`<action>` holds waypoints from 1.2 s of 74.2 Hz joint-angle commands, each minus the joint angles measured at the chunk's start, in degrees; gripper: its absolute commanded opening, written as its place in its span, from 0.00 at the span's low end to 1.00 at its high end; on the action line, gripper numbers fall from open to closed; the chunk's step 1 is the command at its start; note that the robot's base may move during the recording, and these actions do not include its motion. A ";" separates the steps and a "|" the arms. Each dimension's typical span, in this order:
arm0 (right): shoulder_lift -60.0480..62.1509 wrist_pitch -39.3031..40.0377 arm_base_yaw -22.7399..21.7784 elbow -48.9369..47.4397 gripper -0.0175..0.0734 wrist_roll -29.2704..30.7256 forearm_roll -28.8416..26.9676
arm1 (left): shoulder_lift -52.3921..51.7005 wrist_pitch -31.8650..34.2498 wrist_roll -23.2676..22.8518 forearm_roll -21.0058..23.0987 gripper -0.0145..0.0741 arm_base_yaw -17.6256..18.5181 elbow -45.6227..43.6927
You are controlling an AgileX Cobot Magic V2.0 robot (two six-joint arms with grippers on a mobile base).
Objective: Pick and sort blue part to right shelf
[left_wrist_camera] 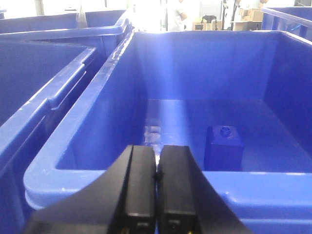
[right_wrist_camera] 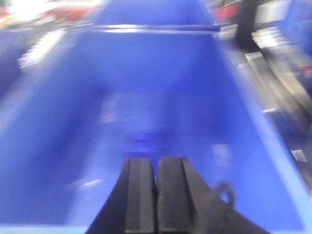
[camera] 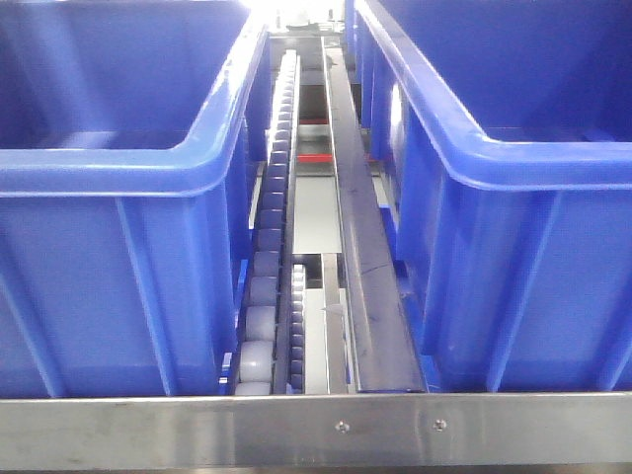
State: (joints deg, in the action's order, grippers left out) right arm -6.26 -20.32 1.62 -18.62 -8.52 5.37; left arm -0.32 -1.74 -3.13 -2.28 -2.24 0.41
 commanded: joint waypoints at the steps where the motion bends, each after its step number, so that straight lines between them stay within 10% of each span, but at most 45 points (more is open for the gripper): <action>1: 1.54 11.89 -1.45 3.62 0.26 0.40 0.26 | -1.16 5.54 0.09 0.49 0.30 -0.01 1.30; 21: 8.08 25.13 -1.38 19.33 0.26 0.35 0.22 | -1.16 5.54 0.09 0.49 0.30 -0.01 1.30; 89: 8.08 24.87 -1.28 19.10 0.26 0.35 0.15 | -1.16 5.54 0.09 0.49 0.30 -0.01 1.30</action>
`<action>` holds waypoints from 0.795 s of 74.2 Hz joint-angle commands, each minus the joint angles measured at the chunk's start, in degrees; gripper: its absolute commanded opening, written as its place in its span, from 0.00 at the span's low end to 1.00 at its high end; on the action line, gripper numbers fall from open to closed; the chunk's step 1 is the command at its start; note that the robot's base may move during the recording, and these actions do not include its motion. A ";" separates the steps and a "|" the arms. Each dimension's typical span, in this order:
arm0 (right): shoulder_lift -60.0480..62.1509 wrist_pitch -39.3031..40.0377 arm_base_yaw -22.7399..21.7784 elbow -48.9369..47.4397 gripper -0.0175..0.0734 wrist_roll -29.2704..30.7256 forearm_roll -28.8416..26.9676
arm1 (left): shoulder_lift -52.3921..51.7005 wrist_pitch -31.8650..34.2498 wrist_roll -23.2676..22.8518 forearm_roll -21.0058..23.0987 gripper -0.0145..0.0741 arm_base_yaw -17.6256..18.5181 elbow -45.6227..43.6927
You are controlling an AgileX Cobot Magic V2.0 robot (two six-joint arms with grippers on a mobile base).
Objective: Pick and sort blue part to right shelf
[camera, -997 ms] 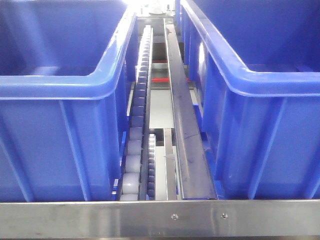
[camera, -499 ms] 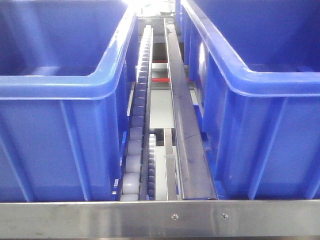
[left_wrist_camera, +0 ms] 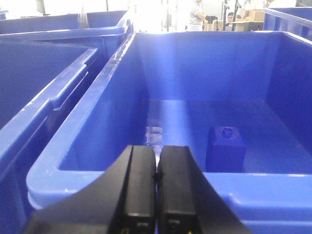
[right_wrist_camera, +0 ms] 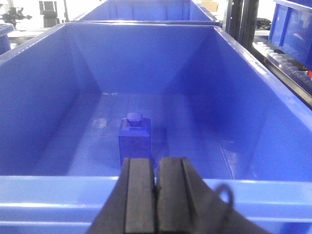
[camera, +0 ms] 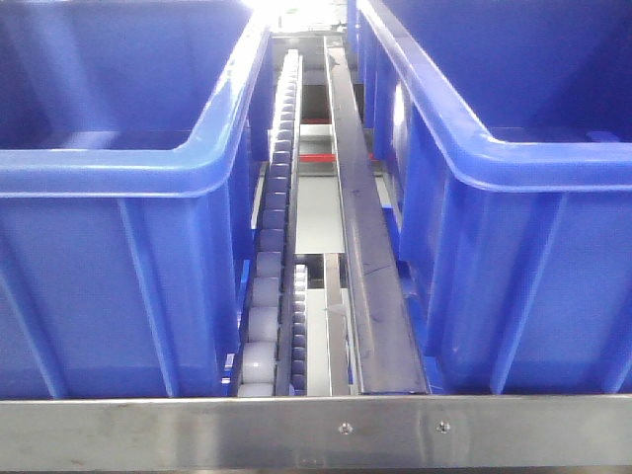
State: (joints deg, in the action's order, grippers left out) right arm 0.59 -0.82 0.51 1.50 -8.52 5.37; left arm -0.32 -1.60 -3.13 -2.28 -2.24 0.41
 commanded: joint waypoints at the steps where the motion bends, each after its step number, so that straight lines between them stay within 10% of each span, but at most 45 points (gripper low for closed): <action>1: 1.22 5.38 -0.17 -1.02 0.26 0.35 0.15 | -1.16 5.40 0.09 0.49 0.30 -0.01 1.30; 59: 1.22 5.38 -0.17 -1.02 0.26 0.35 0.15 | -1.16 5.40 0.09 0.49 0.30 -0.01 1.30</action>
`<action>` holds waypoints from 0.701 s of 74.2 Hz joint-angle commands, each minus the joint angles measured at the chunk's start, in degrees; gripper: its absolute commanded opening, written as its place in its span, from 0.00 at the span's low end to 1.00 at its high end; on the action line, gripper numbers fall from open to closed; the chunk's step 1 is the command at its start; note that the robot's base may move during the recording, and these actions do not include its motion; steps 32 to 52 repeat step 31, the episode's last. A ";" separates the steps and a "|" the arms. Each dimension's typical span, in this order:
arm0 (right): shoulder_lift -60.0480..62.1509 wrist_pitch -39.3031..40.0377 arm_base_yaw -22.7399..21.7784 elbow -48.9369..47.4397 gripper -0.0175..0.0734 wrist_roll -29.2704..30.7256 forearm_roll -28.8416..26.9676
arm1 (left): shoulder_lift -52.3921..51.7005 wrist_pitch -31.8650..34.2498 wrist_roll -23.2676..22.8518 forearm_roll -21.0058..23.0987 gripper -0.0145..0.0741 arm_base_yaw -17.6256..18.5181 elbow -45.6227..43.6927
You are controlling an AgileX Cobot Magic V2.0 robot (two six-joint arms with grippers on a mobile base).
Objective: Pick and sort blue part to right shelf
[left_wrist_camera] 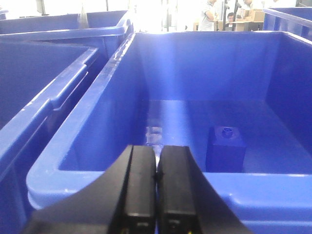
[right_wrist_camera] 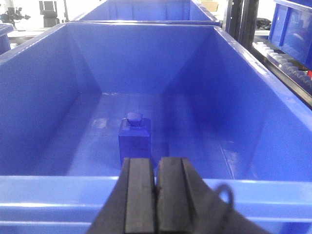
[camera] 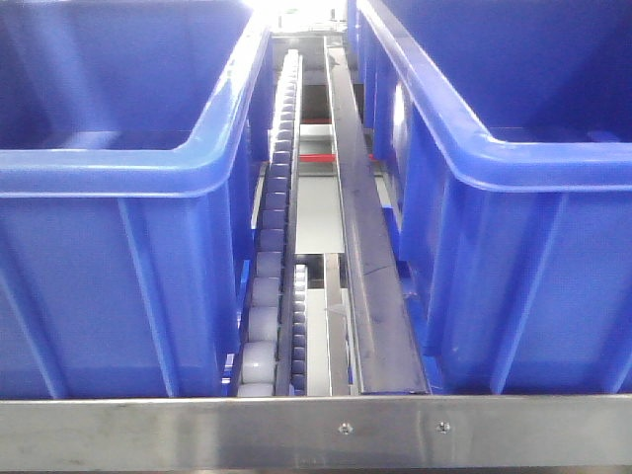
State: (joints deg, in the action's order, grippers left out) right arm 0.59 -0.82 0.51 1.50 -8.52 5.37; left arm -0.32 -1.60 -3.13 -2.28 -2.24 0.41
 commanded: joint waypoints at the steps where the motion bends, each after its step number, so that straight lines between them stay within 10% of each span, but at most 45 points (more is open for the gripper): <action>1: 1.22 5.38 -0.17 -1.02 0.26 0.35 0.15 | -1.16 5.40 0.09 0.49 0.30 -0.01 1.30; 52: 1.22 5.38 -0.17 -1.02 0.26 0.35 0.15 | -1.16 5.40 0.09 0.49 0.30 -0.01 1.30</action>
